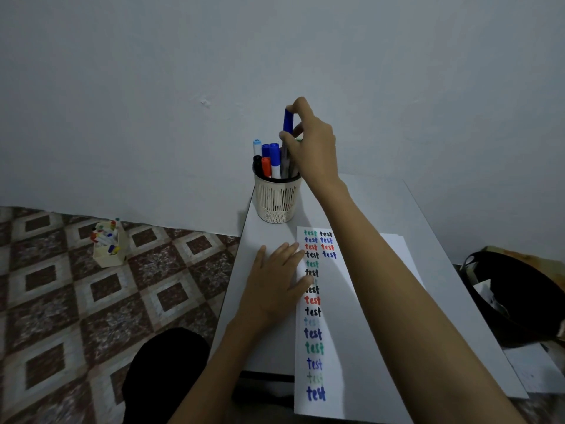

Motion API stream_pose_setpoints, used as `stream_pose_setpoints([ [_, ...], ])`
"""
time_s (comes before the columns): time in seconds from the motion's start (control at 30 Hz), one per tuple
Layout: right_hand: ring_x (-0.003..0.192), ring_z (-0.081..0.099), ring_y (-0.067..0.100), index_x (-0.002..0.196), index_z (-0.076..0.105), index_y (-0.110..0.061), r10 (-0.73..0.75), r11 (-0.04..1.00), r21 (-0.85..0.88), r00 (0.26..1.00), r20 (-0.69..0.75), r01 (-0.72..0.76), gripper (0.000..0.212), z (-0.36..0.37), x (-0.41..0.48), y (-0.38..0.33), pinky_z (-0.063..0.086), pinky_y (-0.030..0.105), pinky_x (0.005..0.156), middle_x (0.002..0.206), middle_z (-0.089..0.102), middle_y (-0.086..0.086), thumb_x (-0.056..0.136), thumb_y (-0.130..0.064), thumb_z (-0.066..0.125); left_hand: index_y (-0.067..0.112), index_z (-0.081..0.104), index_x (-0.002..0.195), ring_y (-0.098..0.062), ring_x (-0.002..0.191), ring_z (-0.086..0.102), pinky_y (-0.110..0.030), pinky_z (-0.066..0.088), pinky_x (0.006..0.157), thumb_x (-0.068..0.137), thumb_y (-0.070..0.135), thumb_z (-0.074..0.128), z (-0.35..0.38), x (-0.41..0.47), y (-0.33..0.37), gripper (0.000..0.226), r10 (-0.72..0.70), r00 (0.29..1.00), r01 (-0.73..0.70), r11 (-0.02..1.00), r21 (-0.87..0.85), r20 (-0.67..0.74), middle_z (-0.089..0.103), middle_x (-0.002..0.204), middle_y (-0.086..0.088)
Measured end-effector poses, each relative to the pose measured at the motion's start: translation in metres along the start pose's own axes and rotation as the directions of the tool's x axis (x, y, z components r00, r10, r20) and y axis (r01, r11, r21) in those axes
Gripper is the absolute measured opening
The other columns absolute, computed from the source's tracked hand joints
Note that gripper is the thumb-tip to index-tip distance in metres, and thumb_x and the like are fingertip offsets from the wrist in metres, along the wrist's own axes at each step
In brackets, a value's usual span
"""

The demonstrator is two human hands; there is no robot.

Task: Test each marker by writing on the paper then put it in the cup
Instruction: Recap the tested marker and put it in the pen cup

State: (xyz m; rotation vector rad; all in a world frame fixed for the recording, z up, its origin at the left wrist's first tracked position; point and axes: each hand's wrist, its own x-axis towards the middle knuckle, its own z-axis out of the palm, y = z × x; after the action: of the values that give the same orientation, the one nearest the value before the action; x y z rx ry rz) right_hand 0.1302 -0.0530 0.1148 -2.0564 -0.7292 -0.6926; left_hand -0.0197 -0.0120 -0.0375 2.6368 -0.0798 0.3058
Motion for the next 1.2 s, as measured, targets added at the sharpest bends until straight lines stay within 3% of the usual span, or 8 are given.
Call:
stream_pose_setpoints([
  [0.2, 0.062, 0.061, 0.025, 0.115, 0.051, -0.012, 0.030, 0.999, 0.027, 0.999, -0.011, -0.030, 0.030, -0.005, -0.006, 0.000, 0.055, 0.042, 0.060, 0.073, 0.065, 0.011, 0.087, -0.011, 0.064, 0.023, 0.029, 0.144, -0.005, 0.141, 0.010, -0.038, -0.006, 0.116, 0.084, 0.056, 0.024, 0.000, 0.000, 0.000, 0.069, 0.000, 1.000, 0.000, 1.000, 0.004, 0.019, 0.023, 0.153, 0.007],
  [0.47, 0.071, 0.059, 0.018, 0.112, 0.053, -0.013, -0.026, 0.997, -0.075, 1.000, -0.007, 0.025, 0.027, -0.023, -0.008, 0.002, 0.053, 0.037, 0.063, 0.089, 0.066, 0.005, 0.089, -0.022, 0.064, 0.021, 0.030, 0.143, -0.004, 0.141, 0.012, -0.037, -0.003, 0.116, 0.084, 0.054, 0.026, 0.001, 0.001, -0.003, 0.068, 0.008, 1.000, -0.008, 1.000, -0.018, 0.017, 0.025, 0.152, 0.005],
  [0.57, 0.074, 0.057, 0.015, 0.121, 0.055, -0.018, 0.034, 0.998, 0.058, 0.999, -0.022, -0.032, 0.034, -0.029, -0.009, 0.005, 0.054, 0.041, 0.071, 0.103, 0.061, 0.002, 0.089, -0.029, 0.062, 0.020, 0.030, 0.143, -0.004, 0.141, 0.012, -0.037, -0.003, 0.116, 0.083, 0.053, 0.027, 0.001, 0.002, -0.004, 0.069, 0.003, 1.000, -0.003, 1.000, -0.022, 0.020, 0.026, 0.152, 0.006],
  [0.7, 0.083, 0.061, 0.016, 0.142, 0.039, -0.033, 0.126, 0.967, 0.224, 0.992, 0.007, -0.124, 0.056, -0.050, -0.026, 0.013, 0.058, 0.042, 0.066, 0.109, 0.057, -0.003, 0.090, -0.036, 0.061, 0.020, 0.032, 0.143, -0.004, 0.140, 0.014, -0.035, -0.003, 0.117, 0.083, 0.052, 0.028, 0.002, 0.002, -0.006, 0.068, 0.006, 1.000, -0.007, 0.999, -0.036, -0.002, 0.028, 0.151, 0.006],
  [0.87, 0.093, 0.062, 0.019, 0.136, 0.047, -0.031, 0.287, 0.887, 0.360, 0.956, 0.064, -0.290, 0.048, -0.096, -0.080, 0.041, 0.055, 0.024, 0.059, 0.116, 0.058, 0.006, 0.091, -0.028, 0.063, 0.018, 0.037, 0.141, -0.004, 0.138, 0.020, -0.034, 0.000, 0.117, 0.085, 0.049, 0.031, 0.003, 0.000, -0.007, 0.064, 0.016, 0.999, -0.018, 0.998, -0.064, -0.039, 0.034, 0.148, 0.005],
  [1.03, 0.106, 0.058, 0.020, 0.127, 0.056, -0.026, 0.512, 0.837, 0.017, 0.795, 0.326, -0.546, 0.042, -0.151, -0.170, 0.097, 0.042, 0.028, 0.083, 0.118, 0.059, 0.004, 0.087, -0.030, 0.068, 0.015, 0.043, 0.137, -0.010, 0.134, 0.031, -0.032, 0.006, 0.116, 0.084, 0.048, 0.035, -0.001, -0.005, -0.005, 0.063, -0.020, 0.997, 0.009, 0.988, -0.153, -0.068, 0.042, 0.143, 0.001],
  [1.1, 0.117, 0.053, 0.023, 0.131, 0.054, -0.021, 0.562, 0.824, -0.147, 0.755, 0.338, -0.548, 0.048, -0.165, -0.203, 0.107, 0.039, 0.030, 0.091, 0.124, 0.056, 0.006, 0.086, -0.034, 0.068, 0.016, 0.040, 0.139, -0.009, 0.137, 0.026, -0.030, 0.004, 0.116, 0.083, 0.054, 0.032, -0.001, -0.017, -0.001, 0.068, -0.008, 0.999, 0.001, 0.988, -0.154, -0.043, 0.037, 0.146, 0.003],
  [1.2, 0.134, 0.040, 0.021, 0.134, 0.053, -0.016, 0.507, 0.861, -0.257, 0.786, 0.354, -0.439, 0.062, -0.163, -0.234, 0.108, 0.027, 0.041, 0.113, 0.141, 0.047, 0.007, 0.086, -0.056, 0.058, 0.019, 0.035, 0.141, -0.006, 0.138, 0.020, -0.026, 0.000, 0.115, 0.078, 0.063, 0.019, 0.000, -0.035, 0.004, 0.079, 0.037, 0.998, -0.040, 0.995, -0.092, -0.041, 0.032, 0.148, 0.006],
])
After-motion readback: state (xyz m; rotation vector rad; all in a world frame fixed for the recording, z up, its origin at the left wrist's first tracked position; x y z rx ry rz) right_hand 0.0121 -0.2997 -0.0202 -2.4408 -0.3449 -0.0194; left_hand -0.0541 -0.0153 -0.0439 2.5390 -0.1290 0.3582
